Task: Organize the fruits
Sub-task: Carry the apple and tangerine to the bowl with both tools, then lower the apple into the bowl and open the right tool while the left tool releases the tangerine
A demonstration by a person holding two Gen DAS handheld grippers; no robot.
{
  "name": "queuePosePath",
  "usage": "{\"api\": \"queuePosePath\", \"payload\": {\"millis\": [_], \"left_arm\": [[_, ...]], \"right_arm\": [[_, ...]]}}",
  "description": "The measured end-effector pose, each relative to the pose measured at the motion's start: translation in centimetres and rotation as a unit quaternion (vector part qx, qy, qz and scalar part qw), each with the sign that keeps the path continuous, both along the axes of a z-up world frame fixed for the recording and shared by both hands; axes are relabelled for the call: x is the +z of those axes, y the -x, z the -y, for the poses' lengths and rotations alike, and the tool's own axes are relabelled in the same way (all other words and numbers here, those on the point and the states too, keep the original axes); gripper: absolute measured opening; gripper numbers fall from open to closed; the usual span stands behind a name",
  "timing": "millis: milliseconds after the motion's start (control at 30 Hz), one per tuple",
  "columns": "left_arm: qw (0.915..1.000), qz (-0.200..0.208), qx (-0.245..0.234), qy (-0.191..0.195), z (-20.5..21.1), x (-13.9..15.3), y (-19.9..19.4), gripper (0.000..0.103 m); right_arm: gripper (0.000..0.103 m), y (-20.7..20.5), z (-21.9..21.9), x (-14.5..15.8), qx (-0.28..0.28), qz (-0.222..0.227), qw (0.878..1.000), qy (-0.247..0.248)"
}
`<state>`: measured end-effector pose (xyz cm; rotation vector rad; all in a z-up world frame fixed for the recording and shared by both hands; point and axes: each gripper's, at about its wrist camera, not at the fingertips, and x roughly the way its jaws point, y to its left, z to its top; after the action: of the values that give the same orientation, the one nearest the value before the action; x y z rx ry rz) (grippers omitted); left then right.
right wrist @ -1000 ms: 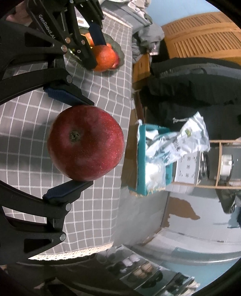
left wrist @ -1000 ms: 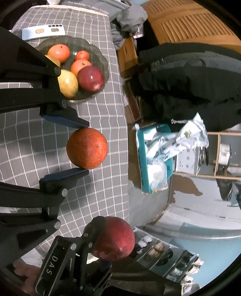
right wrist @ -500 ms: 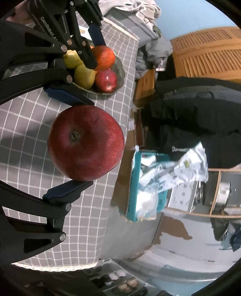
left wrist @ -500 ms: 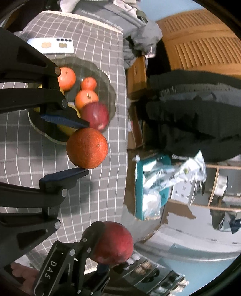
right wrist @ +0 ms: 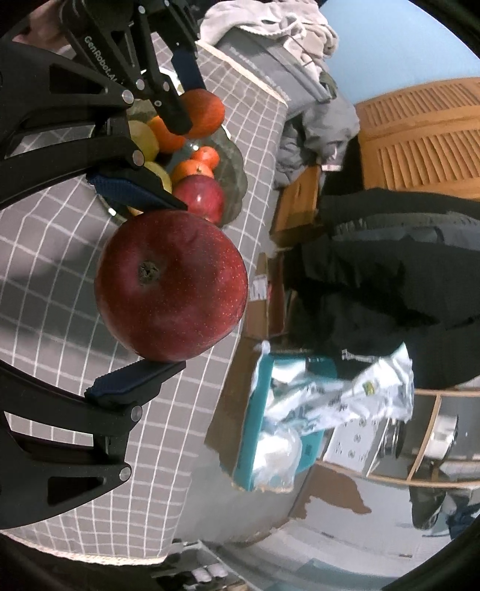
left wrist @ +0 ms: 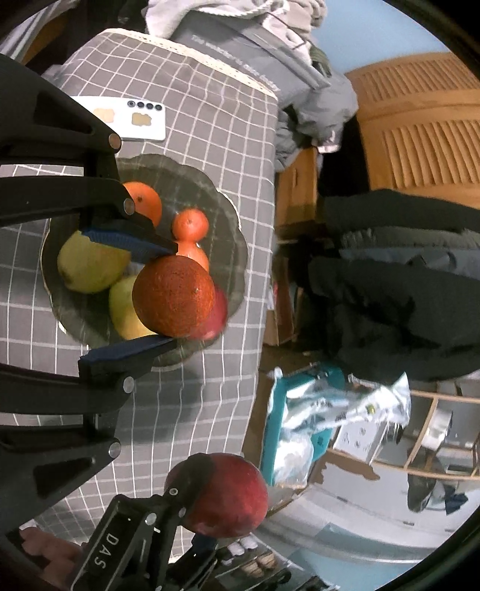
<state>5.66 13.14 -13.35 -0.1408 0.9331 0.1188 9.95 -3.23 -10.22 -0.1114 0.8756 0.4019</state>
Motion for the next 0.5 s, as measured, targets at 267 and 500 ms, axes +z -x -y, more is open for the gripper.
{"api": "queuePosePath", "payload": {"millis": [267, 500], "left_arm": [[0.9994, -0.029, 0.021, 0.000, -2.7, -2.6, -0.5, 0.044], [0.9981, -0.053, 0.027, 0.012, -4.1, -4.6, -1.4, 0.044]], "right_arm": [[0.074, -1.2, -3.3, -2.1, 0.024, -0.020, 1.000, 0.002], [0.074, -1.7, -5.2, -3.1, 0.038, -0.032, 0.999, 0.005]]}}
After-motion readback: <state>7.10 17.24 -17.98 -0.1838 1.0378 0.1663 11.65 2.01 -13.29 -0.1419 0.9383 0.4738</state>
